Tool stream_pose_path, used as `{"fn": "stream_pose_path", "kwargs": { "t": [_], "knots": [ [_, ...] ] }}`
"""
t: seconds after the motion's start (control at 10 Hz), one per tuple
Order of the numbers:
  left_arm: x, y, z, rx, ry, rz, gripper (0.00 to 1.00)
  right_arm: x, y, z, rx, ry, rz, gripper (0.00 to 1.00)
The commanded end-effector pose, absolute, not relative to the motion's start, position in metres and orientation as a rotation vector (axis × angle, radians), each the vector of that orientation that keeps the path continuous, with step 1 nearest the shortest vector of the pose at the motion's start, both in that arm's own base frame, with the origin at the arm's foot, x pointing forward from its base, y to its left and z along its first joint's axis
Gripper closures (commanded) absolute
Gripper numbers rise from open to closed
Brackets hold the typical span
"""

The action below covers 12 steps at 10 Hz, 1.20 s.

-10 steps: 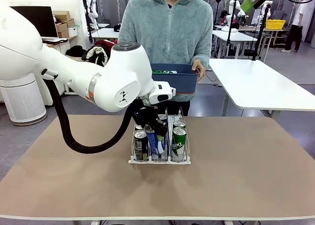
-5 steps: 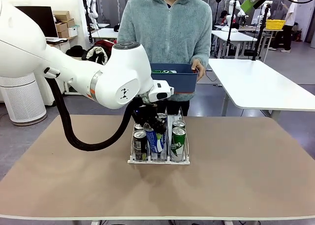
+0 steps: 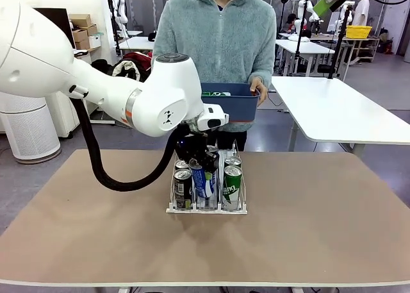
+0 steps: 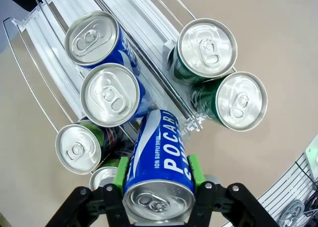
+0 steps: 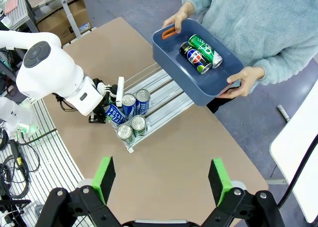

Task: Fill the beverage cans into the dispenser.
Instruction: Place the picked Ionic drink in the line of the Automatic Can Dispenser with the same cans.

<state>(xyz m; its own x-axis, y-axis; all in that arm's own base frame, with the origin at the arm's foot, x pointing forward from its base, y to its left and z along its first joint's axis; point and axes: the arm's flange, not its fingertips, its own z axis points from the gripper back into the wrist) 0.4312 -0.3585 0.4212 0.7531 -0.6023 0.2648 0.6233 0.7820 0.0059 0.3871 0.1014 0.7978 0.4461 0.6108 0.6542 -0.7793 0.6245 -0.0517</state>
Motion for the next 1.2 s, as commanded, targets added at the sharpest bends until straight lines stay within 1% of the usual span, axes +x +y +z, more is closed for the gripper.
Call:
{"fn": "stream_pose_path", "kwargs": {
  "t": [0.0,0.2,0.3,0.4,0.5,0.8,1.1],
  "knots": [
    [0.448,-0.358,0.414,-0.051,-0.245,-0.691,0.43,0.387,0.1,0.796,0.277,-0.689,0.881,0.0],
    [0.443,-0.362,0.414,-0.016,-0.19,-0.675,0.43,0.387,0.1,0.796,0.277,-0.689,0.881,0.0],
    [0.436,-0.362,0.422,-0.077,-0.231,-0.673,0.43,0.387,0.1,0.796,0.277,-0.689,0.881,0.0],
    [0.436,-0.362,0.422,-0.077,-0.231,-0.673,0.43,0.387,0.1,0.796,0.277,-0.689,0.881,0.0],
    [0.437,-0.365,0.423,-0.071,-0.215,-0.678,0.43,0.387,0.1,0.796,0.277,-0.689,0.881,0.0],
    [0.436,-0.376,0.413,0.0,-0.237,-0.748,0.43,0.387,0.1,0.796,0.277,-0.689,0.881,0.0],
    [0.433,-0.39,0.406,0.007,-0.235,-0.771,0.43,0.387,0.1,0.796,0.277,-0.689,0.881,0.0]
  ]
}}
